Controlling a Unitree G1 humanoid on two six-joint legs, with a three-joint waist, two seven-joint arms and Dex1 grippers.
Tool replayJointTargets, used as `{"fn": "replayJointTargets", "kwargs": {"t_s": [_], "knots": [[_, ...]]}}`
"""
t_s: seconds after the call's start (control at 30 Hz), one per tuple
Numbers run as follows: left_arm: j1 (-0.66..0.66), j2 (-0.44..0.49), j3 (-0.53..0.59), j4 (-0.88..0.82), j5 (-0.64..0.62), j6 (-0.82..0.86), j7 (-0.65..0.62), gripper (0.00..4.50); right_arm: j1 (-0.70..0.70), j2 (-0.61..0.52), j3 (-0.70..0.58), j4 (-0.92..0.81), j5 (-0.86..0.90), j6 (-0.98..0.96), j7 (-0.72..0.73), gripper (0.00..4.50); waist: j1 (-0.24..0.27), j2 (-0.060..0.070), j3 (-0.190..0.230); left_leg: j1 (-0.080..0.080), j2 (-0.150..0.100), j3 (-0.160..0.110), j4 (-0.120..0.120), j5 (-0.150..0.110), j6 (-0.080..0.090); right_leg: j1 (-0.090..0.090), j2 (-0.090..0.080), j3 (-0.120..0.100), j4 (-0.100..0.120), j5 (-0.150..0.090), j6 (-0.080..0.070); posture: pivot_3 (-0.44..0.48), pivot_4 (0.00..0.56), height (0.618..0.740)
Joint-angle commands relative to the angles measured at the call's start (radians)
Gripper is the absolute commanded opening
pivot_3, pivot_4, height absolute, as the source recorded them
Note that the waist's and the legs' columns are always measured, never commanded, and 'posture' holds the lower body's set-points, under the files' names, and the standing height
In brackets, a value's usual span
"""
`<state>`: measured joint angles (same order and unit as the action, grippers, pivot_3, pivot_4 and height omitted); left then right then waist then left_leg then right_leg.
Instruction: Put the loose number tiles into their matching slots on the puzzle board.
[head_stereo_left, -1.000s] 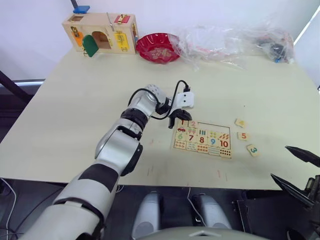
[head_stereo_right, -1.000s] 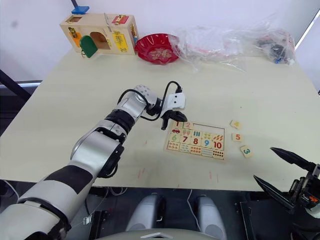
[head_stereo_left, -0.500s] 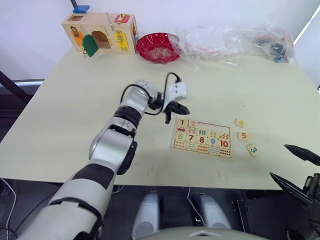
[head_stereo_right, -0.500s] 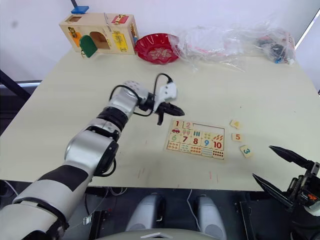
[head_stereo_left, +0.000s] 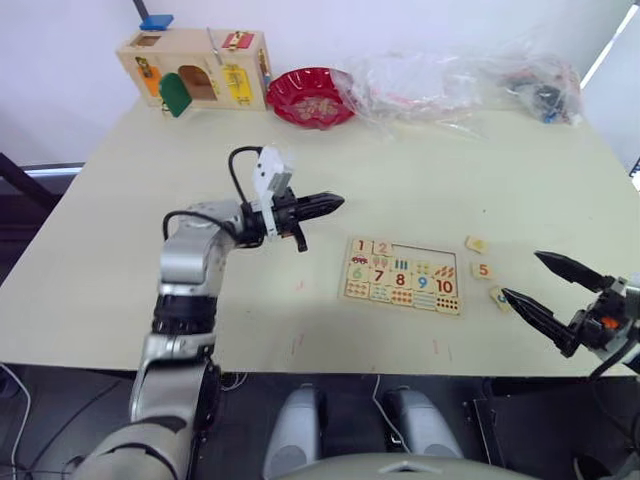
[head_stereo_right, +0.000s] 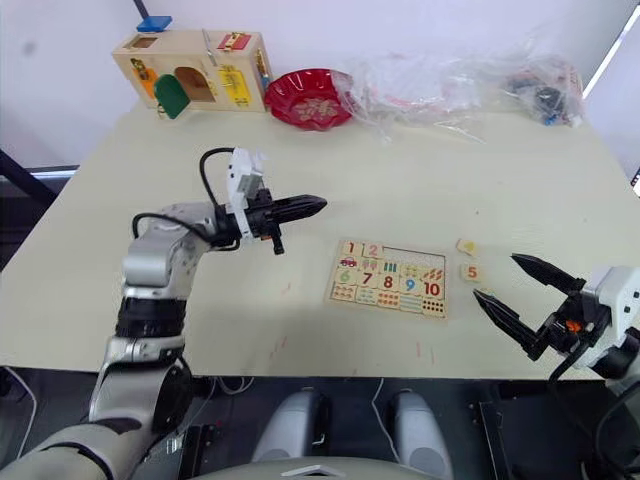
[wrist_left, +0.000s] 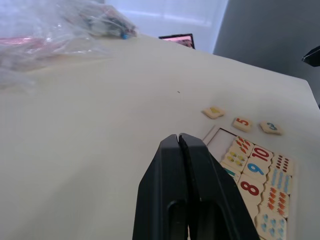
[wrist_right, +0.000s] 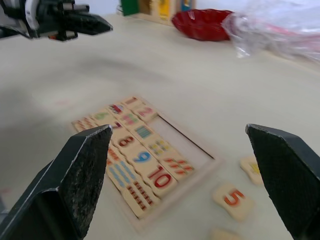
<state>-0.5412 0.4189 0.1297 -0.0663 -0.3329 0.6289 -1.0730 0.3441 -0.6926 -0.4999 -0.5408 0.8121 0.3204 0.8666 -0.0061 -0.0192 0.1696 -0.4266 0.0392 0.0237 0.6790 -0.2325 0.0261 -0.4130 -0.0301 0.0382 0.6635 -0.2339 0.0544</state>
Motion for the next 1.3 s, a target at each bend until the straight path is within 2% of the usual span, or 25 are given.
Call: {"fn": "replayJointTargets", "kwargs": {"t_s": [0.03, 0.17, 0.2, 0.27, 0.37, 0.4, 0.43, 0.5, 0.57, 0.63, 0.83, 1.07, 1.3], "knots": [[0.097, 0.015, 0.052, -0.165, -0.074, 0.032, 0.074, 0.07, -0.033, -0.022, -0.034, 0.034, 0.048, 0.016, 0.041, 4.5, 0.005, 0.0, 0.0, 0.0, 0.0, 0.0, 0.0, 0.0, 0.0, 0.001, 0.0, -0.001, 0.0, 0.0, 0.0, 0.0, 0.15, 0.74], [0.29, 0.043, 0.114, -0.276, -0.131, -0.006, 0.093, 0.07, -0.049, -0.059, -0.037, 0.097, 0.033, 0.026, 0.102, 4.5, 0.006, 0.0, 0.0, 0.002, 0.0, 0.001, 0.0, 0.0, 0.0, 0.002, -0.001, 0.001, -0.001, 0.0, 0.0, 0.0, 0.15, 0.74], [0.327, 0.049, 0.127, -0.297, -0.153, -0.007, 0.096, 0.28, -0.048, -0.067, -0.045, 0.113, 0.03, 0.023, 0.119, 4.5, 0.007, 0.0, 0.0, 0.002, 0.0, 0.001, 0.0, 0.0, 0.0, 0.002, -0.001, 0.001, -0.001, 0.0, 0.0, 0.0, 0.15, 0.74], [0.385, 0.057, 0.141, -0.334, -0.193, 0.004, 0.105, 0.91, -0.032, -0.08, -0.062, 0.152, 0.006, 0.004, 0.159, 4.5, 0.01, 0.0, 0.0, 0.002, 0.0, 0.001, -0.001, 0.0, 0.0, 0.002, -0.001, 0.0, -0.001, 0.0, 0.0, 0.0, 0.15, 0.74], [0.548, 0.09, 0.206, -0.36, -0.228, -0.03, 0.076, 2.07, 0.051, -0.081, -0.117, 0.217, -0.045, -0.042, 0.232, 4.5, 0.015, 0.0, 0.0, 0.004, 0.0, 0.002, -0.001, 0.0, 0.0, 0.003, -0.001, 0.001, -0.001, -0.002, -0.004, 0.0, 0.15, 0.74], [0.588, 0.098, 0.22, -0.364, -0.236, -0.041, 0.071, 2.64, 0.073, -0.076, -0.136, 0.235, -0.052, -0.053, 0.248, 4.5, 0.018, 0.0, -0.001, 0.005, 0.0, 0.003, -0.002, 0.0, 0.0, 0.004, -0.001, 0.002, -0.002, -0.003, -0.004, 0.0, 0.15, 0.74], [0.609, 0.104, 0.224, -0.366, -0.242, -0.049, 0.073, 2.79, 0.085, -0.072, -0.148, 0.247, -0.056, -0.061, 0.259, 4.5, 0.019, 0.0, -0.001, 0.007, 0.0, 0.005, -0.005, 0.0, 0.0, 0.004, -0.002, 0.003, -0.003, -0.003, -0.004, 0.0, 0.15, 0.74], [0.651, 0.109, 0.216, -0.367, -0.232, -0.088, 0.074, 3.78, 0.1, -0.072, -0.172, 0.285, -0.063, -0.082, 0.291, 4.5, 0.02, 0.0, -0.001, 0.008, 0.0, 0.006, -0.005, 0.0, 0.0, 0.004, -0.002, 0.004, -0.003, -0.003, -0.004, 0.0, 0.15, 0.74], [0.732, 0.127, 0.243, -0.251, -0.198, -0.207, -0.005, 4.45, 0.135, -0.057, -0.204, 0.345, -0.085, -0.12, 0.316, 4.5, 0.018, 0.0, -0.003, 0.01, 0.0, 0.008, -0.005, 0.0, 0.0, 0.004, -0.002, 0.005, -0.003, -0.003, -0.004, 0.0, 0.15, 0.74], [0.775, 0.138, 0.244, -0.2, -0.188, -0.269, -0.037, 4.45, 0.157, -0.051, -0.223, 0.405, -0.106, -0.152, 0.345, 4.5, 0.017, 0.001, -0.005, 0.013, 0.001, 0.011, -0.008, 0.0, 0.0, 0.004, -0.002, 0.007, -0.003, -0.005, -0.003, 0.0, 0.15, 0.74], [0.783, 0.158, 0.215, -0.211, -0.201, -0.3, -0.019, 4.45, 0.126, -0.082, -0.23, 0.529, -0.135, -0.198, 0.402, 4.5, 0.018, 0.002, -0.006, 0.013, 0.005, 0.013, -0.008, 0.0, 0.0, 0.003, -0.004, 0.008, -0.003, -0.006, -0.001, 0.0, 0.15, 0.74], [0.749, 0.172, 0.188, -0.223, -0.201, -0.301, 0.012, 4.45, 0.042, -0.106, -0.184, 0.512, -0.154, -0.157, 0.371, 4.5, 0.017, 0.004, -0.007, 0.012, 0.004, 0.018, -0.009, 0.0, 0.0, 0.002, -0.003, 0.009, -0.003, -0.006, -0.002, 0.0, 0.15, 0.74], [0.678, 0.211, 0.173, -0.271, -0.278, -0.304, -0.046, 4.45, -0.148, -0.192, -0.001, 0.468, -0.269, -0.093, 0.281, 4.5, 0.013, 0.004, -0.007, 0.012, 0.004, 0.023, -0.009, 0.0, 0.0, 0.001, -0.003, 0.011, -0.003, -0.006, -0.002, 0.0, 0.15, 0.74]]}}
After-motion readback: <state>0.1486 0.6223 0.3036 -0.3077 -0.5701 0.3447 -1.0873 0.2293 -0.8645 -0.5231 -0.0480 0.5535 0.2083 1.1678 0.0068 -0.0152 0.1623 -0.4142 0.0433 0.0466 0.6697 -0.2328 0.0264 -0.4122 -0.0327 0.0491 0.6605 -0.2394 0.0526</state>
